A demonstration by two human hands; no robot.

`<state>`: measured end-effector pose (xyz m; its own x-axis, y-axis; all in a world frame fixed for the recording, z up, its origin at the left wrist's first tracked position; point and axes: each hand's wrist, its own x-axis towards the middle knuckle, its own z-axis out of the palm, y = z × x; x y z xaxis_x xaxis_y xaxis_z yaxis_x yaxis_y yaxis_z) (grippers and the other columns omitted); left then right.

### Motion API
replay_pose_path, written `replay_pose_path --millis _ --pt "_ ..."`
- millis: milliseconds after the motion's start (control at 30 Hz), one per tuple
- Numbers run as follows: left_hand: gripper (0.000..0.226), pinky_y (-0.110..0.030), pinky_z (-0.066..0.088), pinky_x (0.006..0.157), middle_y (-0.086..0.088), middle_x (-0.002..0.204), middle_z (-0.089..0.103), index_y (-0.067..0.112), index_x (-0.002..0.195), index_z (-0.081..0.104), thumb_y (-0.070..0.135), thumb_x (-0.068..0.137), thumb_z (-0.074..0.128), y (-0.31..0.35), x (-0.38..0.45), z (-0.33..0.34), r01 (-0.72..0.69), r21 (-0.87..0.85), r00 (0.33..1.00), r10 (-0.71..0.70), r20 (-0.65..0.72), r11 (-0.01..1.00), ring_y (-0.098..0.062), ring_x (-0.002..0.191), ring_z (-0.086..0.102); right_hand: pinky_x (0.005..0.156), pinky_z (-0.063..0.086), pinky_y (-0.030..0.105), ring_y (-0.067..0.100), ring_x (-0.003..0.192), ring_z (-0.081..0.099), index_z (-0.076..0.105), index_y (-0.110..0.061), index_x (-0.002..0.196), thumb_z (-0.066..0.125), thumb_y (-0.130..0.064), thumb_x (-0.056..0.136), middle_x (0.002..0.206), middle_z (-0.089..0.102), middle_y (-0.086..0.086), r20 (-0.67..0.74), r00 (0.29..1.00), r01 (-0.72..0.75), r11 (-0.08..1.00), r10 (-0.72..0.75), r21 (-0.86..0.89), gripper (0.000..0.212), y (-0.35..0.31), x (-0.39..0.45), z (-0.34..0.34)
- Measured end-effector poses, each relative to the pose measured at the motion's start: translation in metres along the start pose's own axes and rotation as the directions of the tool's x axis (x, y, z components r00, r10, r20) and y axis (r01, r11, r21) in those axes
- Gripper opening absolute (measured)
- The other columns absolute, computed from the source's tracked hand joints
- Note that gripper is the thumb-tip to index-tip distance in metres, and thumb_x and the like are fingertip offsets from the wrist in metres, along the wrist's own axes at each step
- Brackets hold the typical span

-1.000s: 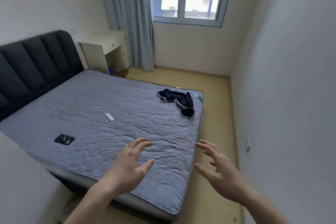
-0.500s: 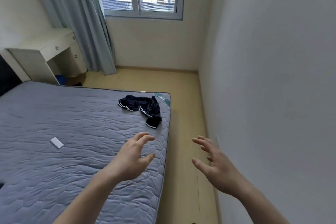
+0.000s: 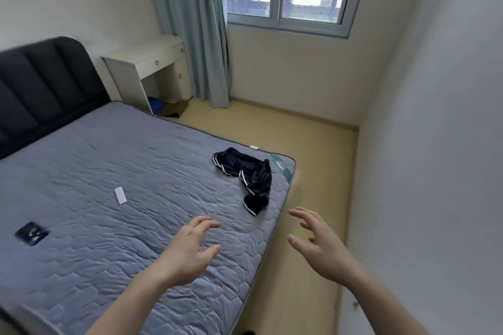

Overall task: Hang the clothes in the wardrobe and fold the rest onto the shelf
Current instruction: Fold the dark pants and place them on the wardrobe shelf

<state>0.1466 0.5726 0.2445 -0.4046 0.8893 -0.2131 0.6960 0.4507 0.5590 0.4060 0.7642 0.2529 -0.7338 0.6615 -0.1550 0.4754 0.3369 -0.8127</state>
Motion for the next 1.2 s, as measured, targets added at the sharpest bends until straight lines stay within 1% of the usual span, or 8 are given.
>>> replay_pose_path --millis 133,367,500,633,867,1000,1100,1200 --pt "0.046 -0.023 0.032 0.114 0.017 0.144 0.041 0.035 0.139 0.052 0.042 0.095 0.064 -0.021 0.042 0.003 0.097 -0.012 0.995 -0.097 -0.019 0.995 -0.005 0.135 0.042 0.117 0.038 0.033 -0.002 0.137 0.039 0.044 -0.045 0.144 0.064 -0.044 0.097 0.15 0.032 -0.03 0.096 0.995 0.028 0.999 -0.026 -0.021 0.051 0.015 0.059 -0.013" --pt "0.039 -0.018 0.032 0.104 0.024 0.134 0.038 0.041 0.133 0.05 0.043 0.096 0.063 -0.046 0.154 0.017 0.207 -0.086 0.978 -0.205 0.032 0.975 -0.004 0.132 0.043 0.114 0.039 0.028 -0.005 0.134 0.041 0.047 -0.047 0.14 0.064 -0.041 0.096 0.144 0.032 -0.036 0.146 0.989 -0.009 0.998 0.019 -0.065 0.048 0.054 0.171 -0.044" --pt "0.044 -0.024 0.035 0.112 0.015 0.146 0.04 0.033 0.139 0.052 0.041 0.097 0.061 -0.042 0.24 0.017 0.211 -0.088 0.977 -0.207 0.053 0.974 -0.006 0.132 0.045 0.113 0.038 0.028 -0.002 0.135 0.041 0.047 -0.043 0.141 0.064 -0.038 0.097 0.145 0.034 -0.03 0.19 0.979 -0.055 0.993 0.075 -0.109 0.048 0.073 0.243 -0.061" --pt "0.045 -0.034 0.036 0.115 0.013 0.15 0.039 0.031 0.14 0.052 0.04 0.097 0.059 -0.024 0.324 0.008 0.201 -0.062 0.979 -0.197 0.06 0.978 -0.014 0.136 0.044 0.102 0.039 0.021 0.004 0.129 0.046 0.048 -0.04 0.142 0.064 -0.036 0.097 0.143 0.037 -0.026 0.209 0.97 -0.097 0.988 0.122 -0.122 0.048 0.084 0.311 -0.073" --pt "0.045 -0.032 0.035 0.115 0.015 0.146 0.039 0.032 0.138 0.052 0.043 0.095 0.058 -0.025 0.411 0.011 0.281 -0.133 0.96 -0.276 0.05 0.951 -0.012 0.135 0.044 0.099 0.04 0.021 0.001 0.125 0.046 0.047 -0.044 0.137 0.061 -0.035 0.096 0.14 0.038 -0.025 0.369 0.913 -0.122 0.979 0.175 -0.161 0.044 0.117 0.429 -0.071" --pt "0.042 -0.031 0.033 0.116 0.011 0.15 0.037 0.03 0.138 0.053 0.04 0.097 0.058 -0.054 0.422 0.019 0.463 -0.155 0.885 -0.464 0.035 0.872 -0.013 0.137 0.043 0.1 0.045 0.024 0.003 0.122 0.046 0.048 -0.039 0.137 0.061 -0.029 0.094 0.14 0.041 -0.018 0.48 0.852 -0.109 0.967 0.21 -0.229 0.046 0.151 0.505 -0.057" --pt "0.039 -0.03 0.033 0.114 0.01 0.15 0.036 0.03 0.135 0.054 0.036 0.097 0.06 -0.072 0.413 0.03 0.625 -0.206 0.769 -0.64 -0.006 0.753 -0.016 0.133 0.048 0.103 0.05 0.034 0.007 0.123 0.046 0.048 -0.037 0.138 0.061 -0.025 0.093 0.142 0.04 -0.013 0.573 0.785 -0.077 0.954 0.236 -0.288 0.048 0.176 0.566 -0.04" --pt "0.034 -0.024 0.033 0.108 0.015 0.149 0.035 0.034 0.132 0.052 0.036 0.098 0.059 -0.082 0.414 0.048 0.715 -0.247 0.674 -0.738 -0.002 0.654 -0.01 0.132 0.046 0.104 0.05 0.036 0.008 0.124 0.046 0.048 -0.032 0.143 0.06 -0.019 0.094 0.146 0.039 -0.008 0.635 0.731 -0.031 0.942 0.25 -0.335 0.052 0.2 0.621 -0.009"
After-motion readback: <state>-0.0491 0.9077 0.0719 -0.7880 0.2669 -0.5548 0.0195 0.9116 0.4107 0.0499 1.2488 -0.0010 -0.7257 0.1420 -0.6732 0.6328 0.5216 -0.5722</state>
